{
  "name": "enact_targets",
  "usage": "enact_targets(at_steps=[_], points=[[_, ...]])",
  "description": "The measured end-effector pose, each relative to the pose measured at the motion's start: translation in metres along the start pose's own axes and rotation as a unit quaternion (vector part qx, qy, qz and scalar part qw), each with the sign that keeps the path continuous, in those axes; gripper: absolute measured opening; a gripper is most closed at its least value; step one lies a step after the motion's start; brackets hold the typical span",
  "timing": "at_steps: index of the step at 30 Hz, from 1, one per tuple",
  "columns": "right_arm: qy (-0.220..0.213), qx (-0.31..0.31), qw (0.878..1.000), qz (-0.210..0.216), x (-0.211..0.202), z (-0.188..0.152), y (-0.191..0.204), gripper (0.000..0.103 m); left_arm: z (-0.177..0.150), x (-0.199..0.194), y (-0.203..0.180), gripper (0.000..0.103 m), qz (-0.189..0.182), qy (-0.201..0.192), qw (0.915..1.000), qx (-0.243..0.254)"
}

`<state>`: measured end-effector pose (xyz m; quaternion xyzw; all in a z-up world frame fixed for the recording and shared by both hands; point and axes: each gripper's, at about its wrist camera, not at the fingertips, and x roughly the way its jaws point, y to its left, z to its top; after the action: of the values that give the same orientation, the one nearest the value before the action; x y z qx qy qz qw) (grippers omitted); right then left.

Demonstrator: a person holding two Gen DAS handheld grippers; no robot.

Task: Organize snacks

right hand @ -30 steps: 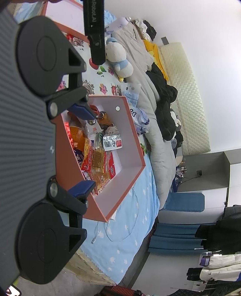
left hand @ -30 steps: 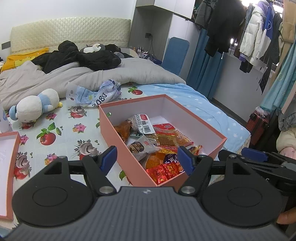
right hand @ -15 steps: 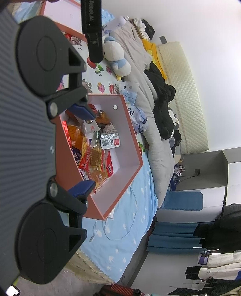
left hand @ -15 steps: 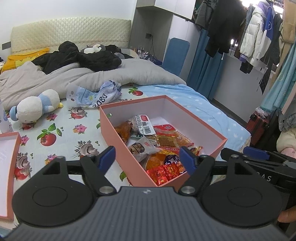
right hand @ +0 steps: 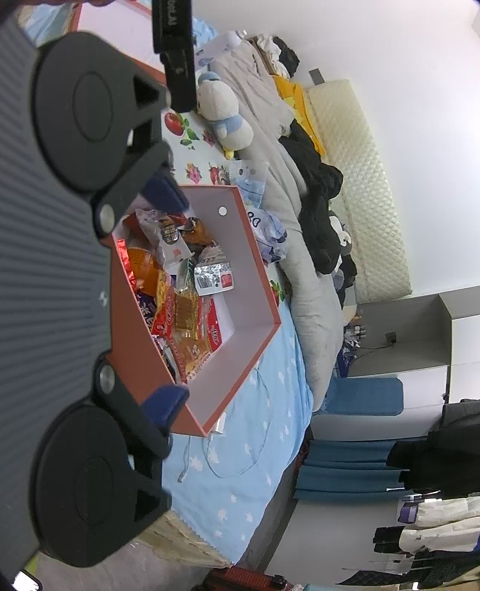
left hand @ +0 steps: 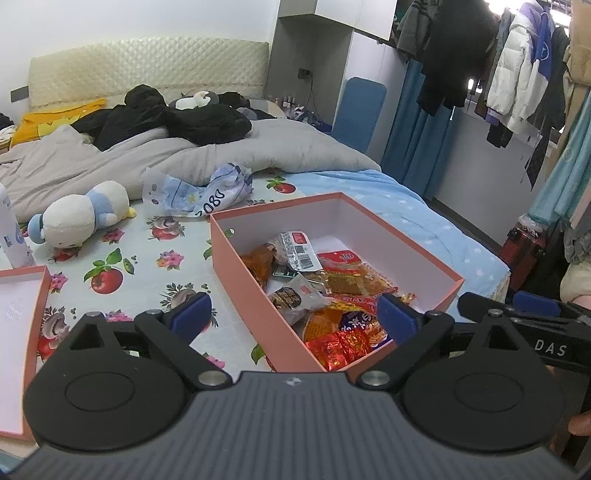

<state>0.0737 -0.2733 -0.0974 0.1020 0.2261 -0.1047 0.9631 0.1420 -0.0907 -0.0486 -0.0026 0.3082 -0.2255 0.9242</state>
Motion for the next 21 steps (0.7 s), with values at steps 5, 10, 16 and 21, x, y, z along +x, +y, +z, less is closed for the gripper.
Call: enact_targets(at_steps=[5,10,16,21], points=[[-0.004,0.001,1.0,0.001,-0.001,0.0015,-0.0006,0.103,0.0,-0.0013,0.0004,0.099,0.002,-0.003,1.0,-0.003],[-0.003,0.003,1.0,0.0,-0.001,0.0007,-0.0008,0.103,0.0005,-0.0034,0.0008,0.099,0.006,-0.007,1.0,-0.001],[-0.002,0.002,1.0,-0.002,-0.0007,0.0006,-0.0007,0.103,0.0041,-0.0041,0.0035,0.099,0.011,-0.009,0.9999,-0.004],[-0.001,0.004,1.0,-0.002,-0.0003,0.0002,-0.0012,0.103,0.006,-0.0053,0.008,0.1,0.023,-0.013,0.9996,-0.013]])
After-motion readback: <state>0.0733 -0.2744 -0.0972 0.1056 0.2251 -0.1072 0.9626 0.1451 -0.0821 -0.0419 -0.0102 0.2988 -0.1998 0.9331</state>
